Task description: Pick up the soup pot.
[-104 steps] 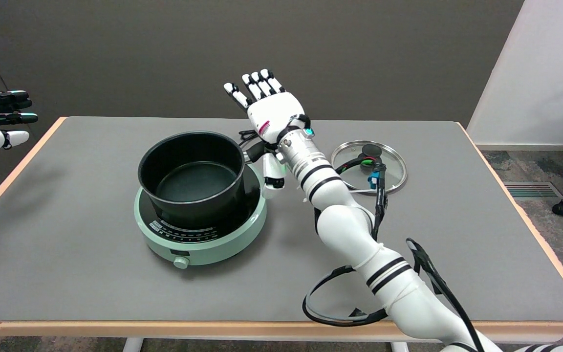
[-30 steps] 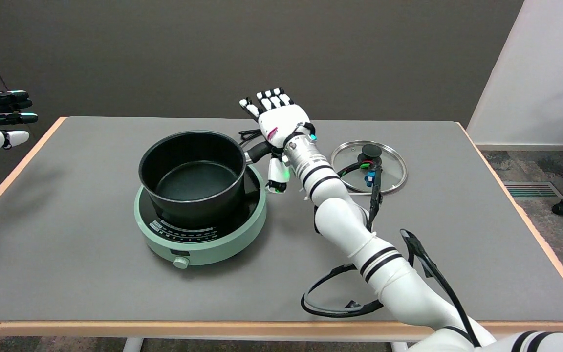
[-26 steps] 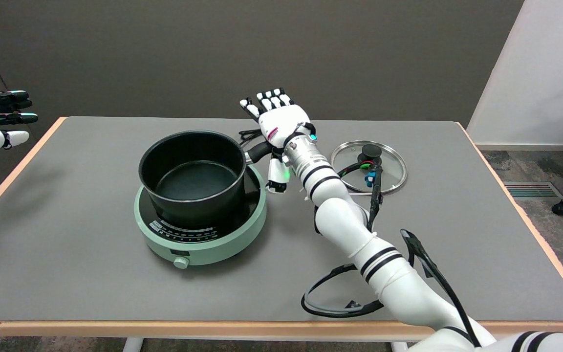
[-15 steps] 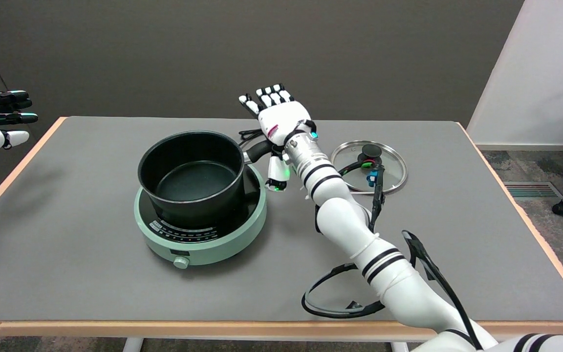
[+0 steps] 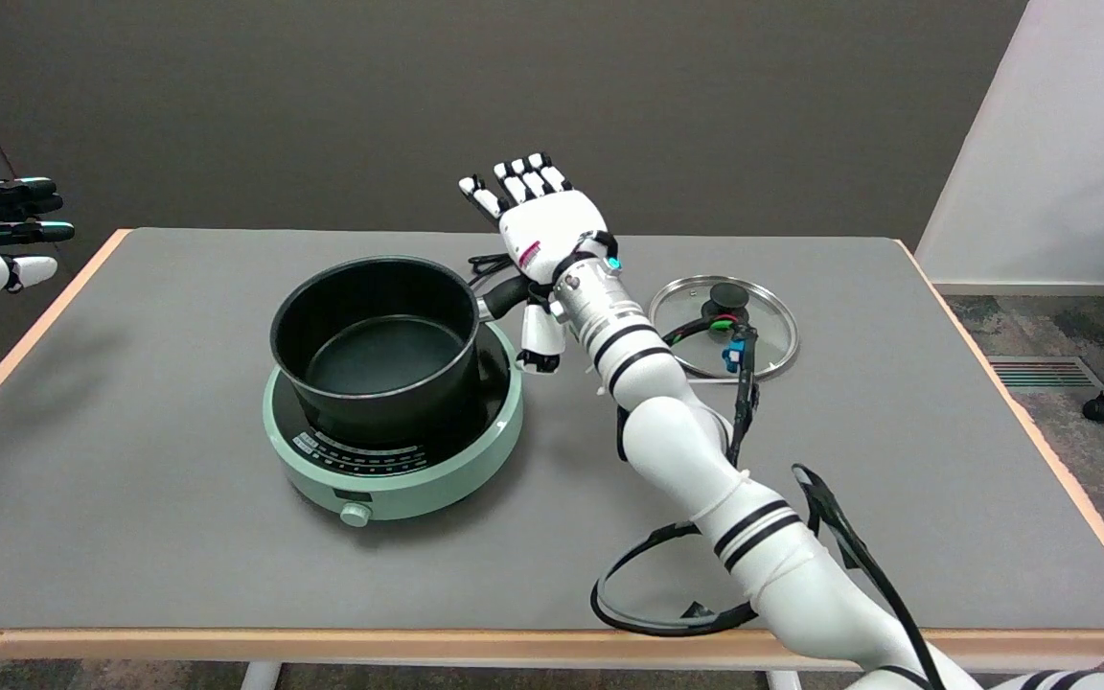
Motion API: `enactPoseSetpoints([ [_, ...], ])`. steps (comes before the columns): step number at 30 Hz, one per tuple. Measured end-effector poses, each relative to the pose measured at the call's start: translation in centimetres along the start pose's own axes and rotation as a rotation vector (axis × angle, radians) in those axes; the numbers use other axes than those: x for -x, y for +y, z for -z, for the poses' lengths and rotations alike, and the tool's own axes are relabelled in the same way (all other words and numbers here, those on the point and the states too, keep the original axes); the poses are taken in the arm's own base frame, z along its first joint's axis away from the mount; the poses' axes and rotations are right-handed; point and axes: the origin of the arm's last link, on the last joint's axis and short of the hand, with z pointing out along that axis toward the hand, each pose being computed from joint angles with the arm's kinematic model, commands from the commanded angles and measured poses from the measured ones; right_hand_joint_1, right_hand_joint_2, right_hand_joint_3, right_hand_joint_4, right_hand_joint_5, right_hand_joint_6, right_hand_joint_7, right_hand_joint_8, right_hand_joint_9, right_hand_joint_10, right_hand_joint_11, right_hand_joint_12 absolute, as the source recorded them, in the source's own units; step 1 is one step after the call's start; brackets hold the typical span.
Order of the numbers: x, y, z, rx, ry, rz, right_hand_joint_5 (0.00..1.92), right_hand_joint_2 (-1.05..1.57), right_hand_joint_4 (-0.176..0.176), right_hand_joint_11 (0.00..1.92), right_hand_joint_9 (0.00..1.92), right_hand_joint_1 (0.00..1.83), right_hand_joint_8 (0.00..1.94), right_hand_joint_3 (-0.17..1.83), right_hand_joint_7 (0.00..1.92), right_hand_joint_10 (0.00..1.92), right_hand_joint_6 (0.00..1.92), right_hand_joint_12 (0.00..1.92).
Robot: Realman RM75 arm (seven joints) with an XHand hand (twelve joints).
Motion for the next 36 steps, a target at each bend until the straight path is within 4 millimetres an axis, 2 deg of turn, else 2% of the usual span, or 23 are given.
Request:
enactPoseSetpoints([
  [13,0.3,-0.6,1.1,-0.002,-0.003,0.012,0.08,-0.85,0.176,0.08,0.08,1.10,0.08,1.60,0.08,0.08,0.08,0.08],
  [36,1.2,-0.9,1.4,-0.006,-0.028,0.022,0.09,-0.85,0.176,0.09,0.09,1.11,0.09,1.61,0.09,0.09,0.09,0.09],
])
